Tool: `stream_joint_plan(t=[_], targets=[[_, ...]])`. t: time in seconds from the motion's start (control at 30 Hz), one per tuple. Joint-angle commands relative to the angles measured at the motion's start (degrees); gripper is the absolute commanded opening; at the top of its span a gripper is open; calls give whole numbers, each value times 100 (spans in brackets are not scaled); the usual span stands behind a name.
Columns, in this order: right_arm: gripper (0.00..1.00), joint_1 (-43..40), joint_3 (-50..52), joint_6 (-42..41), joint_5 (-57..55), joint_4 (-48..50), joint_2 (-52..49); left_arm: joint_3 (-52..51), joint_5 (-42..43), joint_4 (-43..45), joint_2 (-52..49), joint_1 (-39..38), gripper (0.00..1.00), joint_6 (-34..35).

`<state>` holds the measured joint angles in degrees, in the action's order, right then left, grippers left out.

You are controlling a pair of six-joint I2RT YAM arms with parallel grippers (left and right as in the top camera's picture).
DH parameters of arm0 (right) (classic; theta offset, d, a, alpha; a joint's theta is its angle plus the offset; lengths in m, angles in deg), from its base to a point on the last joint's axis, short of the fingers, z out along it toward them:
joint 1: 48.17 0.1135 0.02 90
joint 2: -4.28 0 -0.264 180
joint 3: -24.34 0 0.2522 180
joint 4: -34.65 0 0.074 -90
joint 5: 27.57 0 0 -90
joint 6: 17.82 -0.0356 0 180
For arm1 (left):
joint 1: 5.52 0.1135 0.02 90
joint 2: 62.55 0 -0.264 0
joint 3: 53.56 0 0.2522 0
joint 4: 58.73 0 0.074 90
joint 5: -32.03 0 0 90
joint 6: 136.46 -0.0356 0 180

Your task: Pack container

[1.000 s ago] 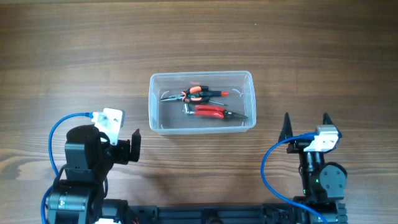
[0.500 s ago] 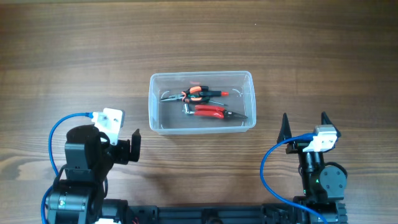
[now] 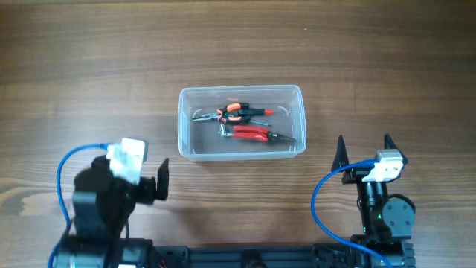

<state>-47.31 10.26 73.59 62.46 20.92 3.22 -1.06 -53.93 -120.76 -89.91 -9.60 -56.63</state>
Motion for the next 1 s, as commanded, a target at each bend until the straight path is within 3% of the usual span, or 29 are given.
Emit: stream_joint_plan(t=[0.0, 0.13, 0.27, 0.37, 0.63, 0.97], targets=[[100, -20, 2, 55, 114, 28, 52, -658, 605, 393, 1368, -33, 100, 52], [100, -20, 2, 55, 114, 28, 52, -1825, 599, 1906, 2684, 24, 100, 50], [100, -20, 2, 55, 114, 28, 52, -2918, 503, 3871, 2706, 33, 100, 7], [100, -20, 2, 55, 114, 28, 52, -3659, 448, 4839, 2717, 33, 100, 11], [100, -20, 2, 55, 114, 28, 52, -3842, 229, 4424, 2706, 212, 100, 1357], [100, -20, 2, 55, 114, 28, 52, -3842, 214, 4437, 2706, 205, 100, 1388]])
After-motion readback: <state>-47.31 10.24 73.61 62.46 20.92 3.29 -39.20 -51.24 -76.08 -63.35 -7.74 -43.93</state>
